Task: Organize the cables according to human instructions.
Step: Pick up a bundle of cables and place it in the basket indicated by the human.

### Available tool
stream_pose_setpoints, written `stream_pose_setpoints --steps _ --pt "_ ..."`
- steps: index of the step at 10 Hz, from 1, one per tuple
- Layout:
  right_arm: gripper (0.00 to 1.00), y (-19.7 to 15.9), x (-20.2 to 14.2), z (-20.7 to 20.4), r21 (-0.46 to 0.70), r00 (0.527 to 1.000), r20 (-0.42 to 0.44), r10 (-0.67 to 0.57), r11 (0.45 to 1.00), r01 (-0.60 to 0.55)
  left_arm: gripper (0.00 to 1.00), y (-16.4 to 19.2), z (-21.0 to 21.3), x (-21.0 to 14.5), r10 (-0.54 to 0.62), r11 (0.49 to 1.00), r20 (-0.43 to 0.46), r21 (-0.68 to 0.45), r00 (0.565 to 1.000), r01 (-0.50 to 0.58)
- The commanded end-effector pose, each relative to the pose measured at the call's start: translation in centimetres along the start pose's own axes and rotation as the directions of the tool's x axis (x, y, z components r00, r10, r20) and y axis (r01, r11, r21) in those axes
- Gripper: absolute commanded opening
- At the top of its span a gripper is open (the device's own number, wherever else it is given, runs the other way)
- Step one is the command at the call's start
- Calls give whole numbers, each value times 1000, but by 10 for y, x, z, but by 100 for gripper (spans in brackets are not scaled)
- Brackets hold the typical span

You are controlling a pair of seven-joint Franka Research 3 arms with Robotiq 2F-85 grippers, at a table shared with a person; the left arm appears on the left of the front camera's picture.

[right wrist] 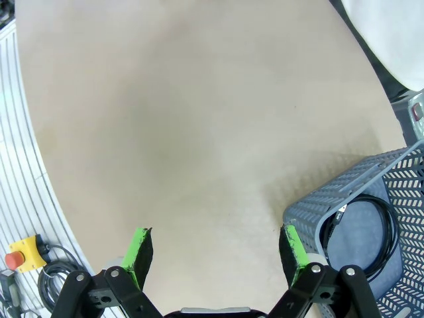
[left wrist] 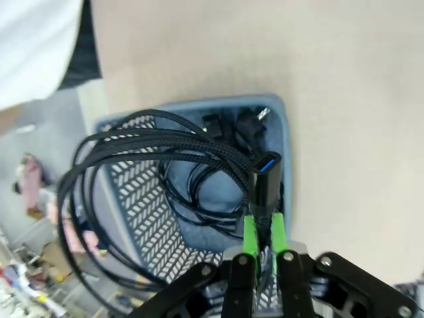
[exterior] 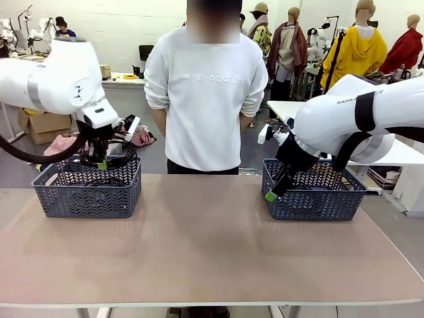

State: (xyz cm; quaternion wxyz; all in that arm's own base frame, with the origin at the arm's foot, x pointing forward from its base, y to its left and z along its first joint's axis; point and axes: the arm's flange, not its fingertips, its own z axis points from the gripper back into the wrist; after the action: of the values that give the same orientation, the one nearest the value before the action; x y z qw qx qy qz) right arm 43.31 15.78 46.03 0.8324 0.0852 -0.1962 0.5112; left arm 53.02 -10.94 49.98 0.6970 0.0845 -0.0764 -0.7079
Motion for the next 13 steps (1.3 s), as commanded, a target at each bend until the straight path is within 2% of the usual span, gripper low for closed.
stream_pose_setpoints --steps 1,7,10,11,12,13 --pt "100 0 0 1 -8 1000 -5 -7 1000 7 0 6 -10 -16 3 1000 39 15 999 -3" --pt "100 0 0 1 -8 1000 -5 -7 1000 7 0 33 -41 -31 25 1000 46 4 999 -25" --pt "100 0 0 1 -8 1000 -5 -7 1000 7 0 35 -48 -32 34 999 36 11 999 -35" --pt "100 0 0 1 -8 1000 -5 -7 1000 7 23 36 -49 -33 31 1000 45 2 999 -31" --pt "100 0 0 1 -8 1000 -5 -7 1000 7 28 37 -50 -33 38 999 48 1 998 -38" --pt "100 0 0 1 -8 1000 -5 -7 1000 7 42 38 -51 -33 43 999 49 7 998 -43"
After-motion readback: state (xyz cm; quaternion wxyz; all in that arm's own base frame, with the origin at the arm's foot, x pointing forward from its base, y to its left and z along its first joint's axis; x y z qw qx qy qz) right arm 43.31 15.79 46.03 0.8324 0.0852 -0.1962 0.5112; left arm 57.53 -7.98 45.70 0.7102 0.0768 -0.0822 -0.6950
